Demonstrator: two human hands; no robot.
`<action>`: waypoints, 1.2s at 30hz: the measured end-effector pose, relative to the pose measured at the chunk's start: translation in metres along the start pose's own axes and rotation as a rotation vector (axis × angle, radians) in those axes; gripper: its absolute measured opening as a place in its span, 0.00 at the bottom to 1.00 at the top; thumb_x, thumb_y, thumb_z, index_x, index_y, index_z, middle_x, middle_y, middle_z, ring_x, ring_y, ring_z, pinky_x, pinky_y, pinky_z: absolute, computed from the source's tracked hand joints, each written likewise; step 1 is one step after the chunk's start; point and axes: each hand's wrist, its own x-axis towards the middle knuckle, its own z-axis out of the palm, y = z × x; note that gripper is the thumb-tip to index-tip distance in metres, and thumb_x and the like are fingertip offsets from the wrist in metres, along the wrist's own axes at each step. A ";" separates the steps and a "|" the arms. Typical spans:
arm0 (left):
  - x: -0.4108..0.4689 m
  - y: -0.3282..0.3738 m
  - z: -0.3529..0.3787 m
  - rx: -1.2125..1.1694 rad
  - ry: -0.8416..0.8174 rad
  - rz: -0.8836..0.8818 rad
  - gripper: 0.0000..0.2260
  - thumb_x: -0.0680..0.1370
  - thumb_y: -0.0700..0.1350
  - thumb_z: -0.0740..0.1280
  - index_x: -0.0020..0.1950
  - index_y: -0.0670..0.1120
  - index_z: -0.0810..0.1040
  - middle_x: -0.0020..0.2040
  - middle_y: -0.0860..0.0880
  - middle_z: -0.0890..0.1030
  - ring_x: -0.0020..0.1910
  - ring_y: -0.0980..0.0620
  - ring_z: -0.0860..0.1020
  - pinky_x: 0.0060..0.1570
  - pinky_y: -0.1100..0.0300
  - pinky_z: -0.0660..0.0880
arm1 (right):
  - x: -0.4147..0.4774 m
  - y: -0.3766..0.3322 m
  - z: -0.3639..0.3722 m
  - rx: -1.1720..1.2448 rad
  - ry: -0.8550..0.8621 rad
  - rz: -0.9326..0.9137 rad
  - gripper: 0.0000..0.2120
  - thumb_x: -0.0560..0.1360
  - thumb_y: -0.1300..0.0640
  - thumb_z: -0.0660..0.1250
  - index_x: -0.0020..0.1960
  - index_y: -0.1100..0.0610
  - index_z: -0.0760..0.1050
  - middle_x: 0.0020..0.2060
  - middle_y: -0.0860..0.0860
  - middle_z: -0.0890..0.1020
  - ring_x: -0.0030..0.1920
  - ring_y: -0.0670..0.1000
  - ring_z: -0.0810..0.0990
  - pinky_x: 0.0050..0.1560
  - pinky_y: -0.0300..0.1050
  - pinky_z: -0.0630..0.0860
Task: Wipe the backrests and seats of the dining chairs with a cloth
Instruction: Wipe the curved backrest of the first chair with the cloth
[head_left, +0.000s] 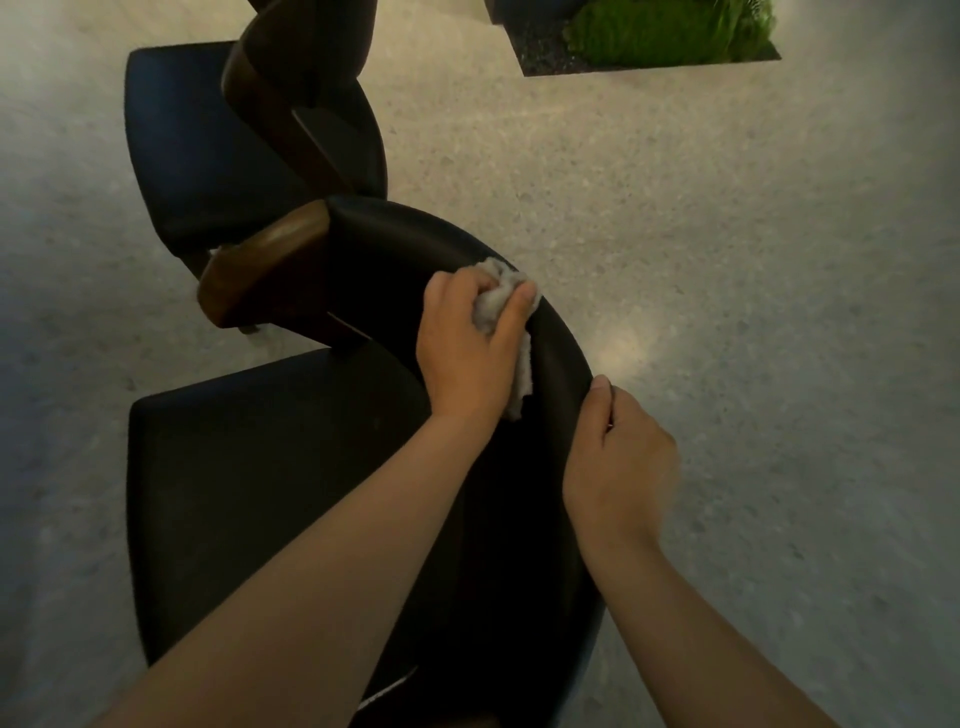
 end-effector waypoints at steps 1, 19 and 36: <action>0.001 0.000 0.002 0.019 -0.011 -0.005 0.09 0.76 0.55 0.69 0.46 0.51 0.74 0.47 0.54 0.73 0.45 0.61 0.74 0.46 0.70 0.71 | 0.000 0.001 0.000 -0.001 0.002 -0.001 0.20 0.82 0.52 0.56 0.32 0.54 0.67 0.25 0.46 0.68 0.24 0.45 0.64 0.29 0.40 0.55; -0.007 -0.011 0.005 0.128 0.067 -0.037 0.07 0.76 0.58 0.65 0.43 0.57 0.70 0.45 0.57 0.72 0.45 0.64 0.74 0.41 0.69 0.69 | 0.000 -0.002 -0.002 0.000 -0.032 0.020 0.21 0.82 0.50 0.54 0.30 0.51 0.64 0.23 0.45 0.67 0.24 0.44 0.63 0.28 0.40 0.56; 0.000 -0.012 0.013 0.082 0.063 0.031 0.09 0.76 0.59 0.65 0.49 0.54 0.74 0.48 0.57 0.72 0.46 0.59 0.74 0.46 0.68 0.72 | 0.000 -0.002 -0.002 0.011 -0.012 0.001 0.20 0.82 0.52 0.55 0.31 0.53 0.65 0.24 0.45 0.67 0.24 0.43 0.64 0.28 0.39 0.55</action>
